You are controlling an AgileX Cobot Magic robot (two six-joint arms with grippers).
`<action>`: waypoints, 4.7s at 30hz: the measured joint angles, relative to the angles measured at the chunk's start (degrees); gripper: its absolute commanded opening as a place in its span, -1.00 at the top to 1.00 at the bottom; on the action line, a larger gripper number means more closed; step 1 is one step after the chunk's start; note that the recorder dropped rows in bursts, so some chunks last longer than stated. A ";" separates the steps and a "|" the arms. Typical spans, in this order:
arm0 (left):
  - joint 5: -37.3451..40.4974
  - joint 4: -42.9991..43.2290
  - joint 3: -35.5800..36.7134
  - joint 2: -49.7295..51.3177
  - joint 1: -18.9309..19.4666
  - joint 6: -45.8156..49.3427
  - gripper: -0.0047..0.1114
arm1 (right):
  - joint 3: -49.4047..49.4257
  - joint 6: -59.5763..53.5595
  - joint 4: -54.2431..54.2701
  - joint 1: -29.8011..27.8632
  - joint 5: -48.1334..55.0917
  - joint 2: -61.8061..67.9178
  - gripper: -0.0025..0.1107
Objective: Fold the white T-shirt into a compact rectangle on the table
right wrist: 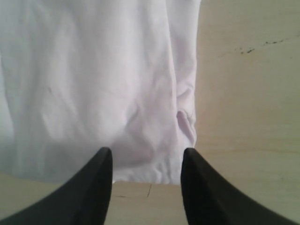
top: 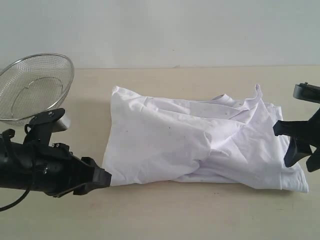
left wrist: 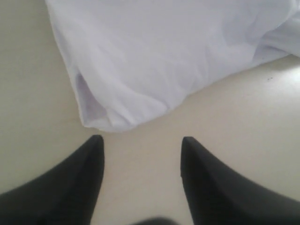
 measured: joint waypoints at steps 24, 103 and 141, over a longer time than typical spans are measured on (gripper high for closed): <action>-0.14 3.40 -0.34 8.57 0.00 -3.22 0.10 | 2.76 -3.58 3.23 0.00 -3.56 3.90 0.24; 4.23 5.03 -6.10 7.48 0.00 -6.42 -0.05 | 2.61 3.22 -8.33 -1.92 1.67 -2.32 -0.07; 5.40 5.13 -9.11 14.11 0.00 -8.18 0.84 | 2.61 0.23 -4.81 -1.92 1.32 -2.32 0.70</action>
